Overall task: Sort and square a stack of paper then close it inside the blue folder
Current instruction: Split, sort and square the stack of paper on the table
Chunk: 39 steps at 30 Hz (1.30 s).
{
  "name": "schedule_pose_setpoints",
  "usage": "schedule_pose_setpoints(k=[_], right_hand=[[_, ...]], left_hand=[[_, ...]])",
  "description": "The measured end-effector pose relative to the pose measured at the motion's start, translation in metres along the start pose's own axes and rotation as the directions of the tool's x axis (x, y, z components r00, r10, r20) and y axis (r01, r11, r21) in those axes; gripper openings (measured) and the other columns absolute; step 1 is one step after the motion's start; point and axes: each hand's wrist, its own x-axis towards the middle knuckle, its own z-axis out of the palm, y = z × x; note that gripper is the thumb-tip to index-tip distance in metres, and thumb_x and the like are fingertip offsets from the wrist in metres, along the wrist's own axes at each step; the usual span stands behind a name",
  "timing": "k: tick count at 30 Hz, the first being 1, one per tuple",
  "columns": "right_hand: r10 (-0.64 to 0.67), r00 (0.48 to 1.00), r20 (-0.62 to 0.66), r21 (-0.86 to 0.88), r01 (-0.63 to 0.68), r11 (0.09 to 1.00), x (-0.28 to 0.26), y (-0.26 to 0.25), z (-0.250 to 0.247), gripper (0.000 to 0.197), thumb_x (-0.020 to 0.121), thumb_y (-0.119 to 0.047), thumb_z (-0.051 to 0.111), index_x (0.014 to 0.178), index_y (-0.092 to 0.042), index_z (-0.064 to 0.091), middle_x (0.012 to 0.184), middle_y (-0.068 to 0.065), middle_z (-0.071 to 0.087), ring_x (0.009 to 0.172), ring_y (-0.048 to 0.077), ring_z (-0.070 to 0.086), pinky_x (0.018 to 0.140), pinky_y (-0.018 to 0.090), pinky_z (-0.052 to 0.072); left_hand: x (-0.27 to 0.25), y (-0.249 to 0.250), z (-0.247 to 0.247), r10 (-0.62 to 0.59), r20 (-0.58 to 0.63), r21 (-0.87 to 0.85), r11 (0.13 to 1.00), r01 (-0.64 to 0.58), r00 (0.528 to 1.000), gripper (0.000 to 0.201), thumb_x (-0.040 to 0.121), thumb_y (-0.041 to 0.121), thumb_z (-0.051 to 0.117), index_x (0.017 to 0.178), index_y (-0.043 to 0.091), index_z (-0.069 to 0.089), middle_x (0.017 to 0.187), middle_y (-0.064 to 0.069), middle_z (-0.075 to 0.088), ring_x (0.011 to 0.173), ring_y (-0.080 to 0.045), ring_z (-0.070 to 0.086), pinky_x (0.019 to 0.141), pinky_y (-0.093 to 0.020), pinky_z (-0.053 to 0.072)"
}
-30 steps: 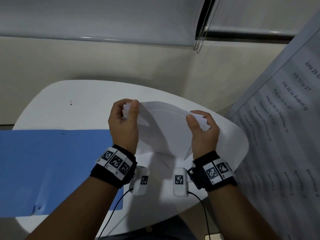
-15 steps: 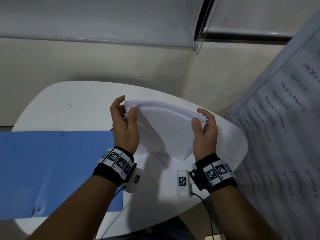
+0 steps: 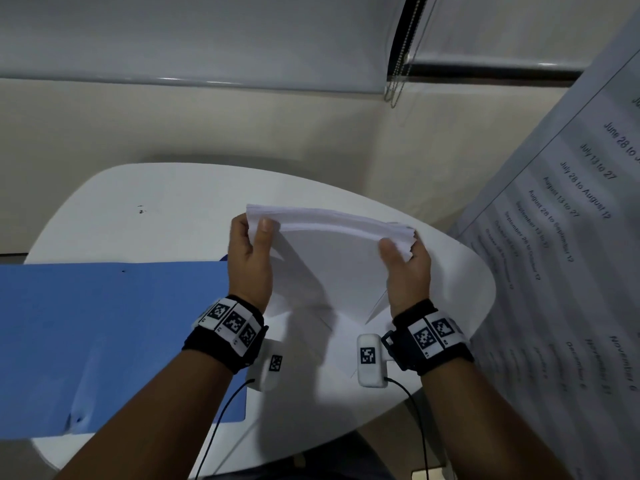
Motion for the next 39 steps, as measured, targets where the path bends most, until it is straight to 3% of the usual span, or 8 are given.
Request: schedule_pose_setpoints(k=[5, 9, 13, 19, 29, 32, 35, 39], right_hand=[[-0.021, 0.998, 0.056, -0.074, 0.025, 0.997, -0.005, 0.001, -0.003, 0.022, 0.072, -0.004, 0.082, 0.076, -0.019, 0.066, 0.070, -0.010, 0.070, 0.071, 0.010, 0.066, 0.070, 0.026, 0.055], [0.058, 0.998, 0.009, 0.023, -0.058, 0.998, -0.008, 0.006, -0.007, 0.012, 0.082, -0.011, 0.075, 0.086, -0.019, 0.068, 0.077, -0.011, 0.073, 0.080, 0.011, 0.069, 0.086, 0.036, 0.056], [0.032, 0.999, 0.039, -0.022, -0.031, 0.999, -0.007, 0.005, -0.005, 0.026, 0.071, -0.006, 0.083, 0.082, -0.020, 0.064, 0.072, -0.015, 0.071, 0.072, 0.001, 0.067, 0.070, 0.017, 0.053], [0.099, 0.991, 0.095, -0.066, -0.093, 0.993, -0.008, 0.008, -0.010, 0.032, 0.066, 0.004, 0.085, 0.078, -0.019, 0.067, 0.066, -0.017, 0.072, 0.065, -0.005, 0.068, 0.060, 0.010, 0.051], [0.231, 0.968, 0.096, -0.164, -0.213, 0.963, -0.010, 0.032, -0.011, 0.029, 0.066, -0.013, 0.089, 0.087, -0.013, 0.071, 0.084, -0.001, 0.076, 0.079, 0.009, 0.073, 0.075, 0.023, 0.059], [0.292, 0.950, 0.107, -0.199, -0.267, 0.943, -0.016, 0.030, -0.013, 0.036, 0.075, -0.008, 0.082, 0.071, -0.021, 0.049, 0.074, -0.010, 0.058, 0.063, -0.004, 0.057, 0.056, 0.000, 0.045], [0.265, 0.960, 0.093, -0.189, -0.245, 0.951, -0.013, 0.028, -0.014, 0.035, 0.077, -0.006, 0.080, 0.071, -0.023, 0.051, 0.075, -0.014, 0.058, 0.063, -0.004, 0.056, 0.060, 0.010, 0.051], [0.241, 0.964, 0.109, -0.137, -0.226, 0.964, -0.005, 0.034, -0.010, 0.028, 0.068, -0.011, 0.087, 0.092, -0.014, 0.073, 0.093, 0.003, 0.076, 0.088, 0.020, 0.073, 0.079, 0.036, 0.058]], left_hand=[[-0.004, -0.006, -0.003, 0.054, 0.001, -0.011, 0.999, -0.054, 0.999, 0.036, 0.091, 0.053, 0.052, 0.094, 0.017, 0.059, 0.081, 0.019, 0.063, 0.077, -0.002, 0.059, 0.071, -0.018, 0.047], [-0.009, -0.008, -0.006, 0.039, 0.030, -0.036, 0.999, -0.038, 0.999, 0.041, 0.087, 0.055, 0.054, 0.096, 0.016, 0.060, 0.082, 0.017, 0.064, 0.079, -0.003, 0.061, 0.071, -0.020, 0.048], [-0.002, -0.008, -0.010, 0.025, 0.088, 0.043, 0.999, -0.029, 0.996, 0.041, 0.075, 0.049, 0.075, 0.105, 0.027, 0.057, 0.096, 0.013, 0.066, 0.083, 0.000, 0.065, 0.071, -0.019, 0.053], [-0.001, -0.019, -0.017, -0.117, 0.154, 0.058, 0.992, 0.109, 0.981, 0.046, 0.070, 0.021, 0.087, 0.112, 0.014, 0.070, 0.099, 0.005, 0.075, 0.090, -0.007, 0.072, 0.074, -0.028, 0.060], [0.003, -0.045, -0.023, -0.226, 0.259, 0.198, 0.964, 0.177, 0.939, 0.039, 0.073, 0.014, 0.087, 0.101, 0.034, 0.068, 0.098, 0.012, 0.076, 0.091, -0.005, 0.072, 0.086, -0.037, 0.059], [-0.001, -0.051, -0.025, -0.257, 0.266, 0.304, 0.937, 0.172, 0.929, 0.029, 0.078, 0.021, 0.084, 0.094, 0.037, 0.066, 0.096, 0.009, 0.074, 0.085, -0.008, 0.069, 0.090, -0.045, 0.058], [-0.001, -0.042, -0.022, -0.223, 0.248, 0.291, 0.945, 0.148, 0.943, 0.026, 0.077, 0.025, 0.084, 0.096, 0.032, 0.069, 0.096, 0.012, 0.074, 0.087, -0.007, 0.071, 0.087, -0.042, 0.059], [0.000, -0.028, -0.040, -0.191, 0.354, 0.290, 0.953, 0.087, 0.916, 0.034, 0.078, 0.027, 0.083, 0.107, 0.035, 0.067, 0.096, 0.023, 0.075, 0.091, 0.002, 0.070, 0.079, -0.022, 0.057]])
